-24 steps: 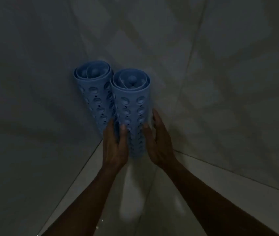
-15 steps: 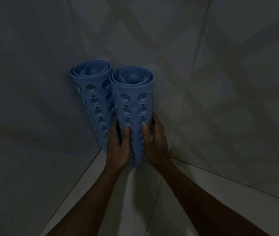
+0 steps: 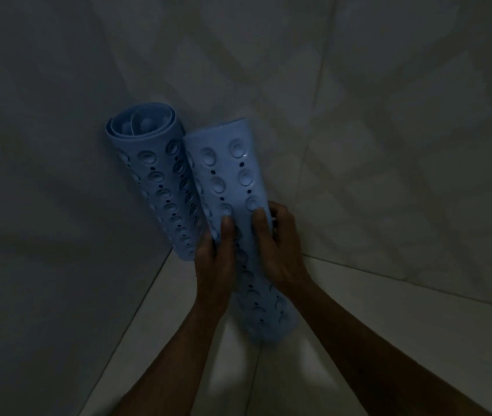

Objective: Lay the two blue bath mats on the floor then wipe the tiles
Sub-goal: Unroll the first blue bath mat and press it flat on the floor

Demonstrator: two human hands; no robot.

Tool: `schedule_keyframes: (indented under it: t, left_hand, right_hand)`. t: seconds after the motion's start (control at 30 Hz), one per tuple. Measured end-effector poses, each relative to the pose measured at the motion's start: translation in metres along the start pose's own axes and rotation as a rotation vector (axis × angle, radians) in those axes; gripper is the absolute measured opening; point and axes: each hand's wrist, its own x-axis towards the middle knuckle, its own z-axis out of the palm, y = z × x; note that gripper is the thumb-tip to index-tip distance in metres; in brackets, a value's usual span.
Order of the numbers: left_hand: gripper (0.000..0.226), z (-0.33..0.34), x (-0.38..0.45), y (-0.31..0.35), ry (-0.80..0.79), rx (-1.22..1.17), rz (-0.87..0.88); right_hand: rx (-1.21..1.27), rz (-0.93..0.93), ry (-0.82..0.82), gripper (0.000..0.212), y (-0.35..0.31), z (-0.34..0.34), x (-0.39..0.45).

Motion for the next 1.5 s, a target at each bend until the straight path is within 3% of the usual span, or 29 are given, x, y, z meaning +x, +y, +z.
schedule_keyframes:
  t: [0.1,0.17,0.37,0.53,0.63,0.7,0.83,1.13,1.27,1.5]
  left_hand:
    - [0.051,0.017,-0.031,0.016,0.025,-0.033,-0.187]
    - [0.065,0.028,-0.050,0.022,0.004,0.006,-0.271]
    - [0.091,0.081,-0.112,0.036,-0.131,0.097,-0.466]
    - [0.081,0.146,-0.155,0.055,-0.347,0.043,-0.540]
    - [0.070,0.186,-0.183,0.067,-0.410,0.043,-0.542]
    - [0.064,0.213,-0.203,0.068,-0.441,0.074,-0.555]
    - [0.065,0.260,-0.254,0.050,-0.495,0.158,-0.534]
    - [0.096,0.355,-0.371,-0.010,-0.521,0.326,-0.567]
    - [0.116,0.395,-0.410,-0.022,-0.525,0.334,-0.625]
    - [0.120,0.431,-0.464,-0.014,-0.538,0.337,-0.611]
  right_hand:
    - [0.028,0.118,-0.042,0.035,-0.026,-0.030,-0.025]
    - [0.018,0.182,-0.024,0.034,-0.035,-0.052,-0.042]
    - [-0.094,0.316,0.207,0.036,-0.056,-0.131,-0.102]
    - [-0.036,0.396,0.440,0.041,-0.080,-0.214,-0.148]
    - [0.008,0.456,0.498,0.061,-0.083,-0.261,-0.171]
    - [0.094,0.424,0.455,0.070,-0.078,-0.291,-0.187]
    - [0.216,0.299,0.371,0.054,-0.059,-0.345,-0.228]
    - [0.229,0.441,0.465,0.071,0.029,-0.477,-0.303]
    - [0.226,0.388,0.410,0.056,0.045,-0.527,-0.321]
    - [0.250,0.370,0.333,0.052,0.035,-0.588,-0.345]
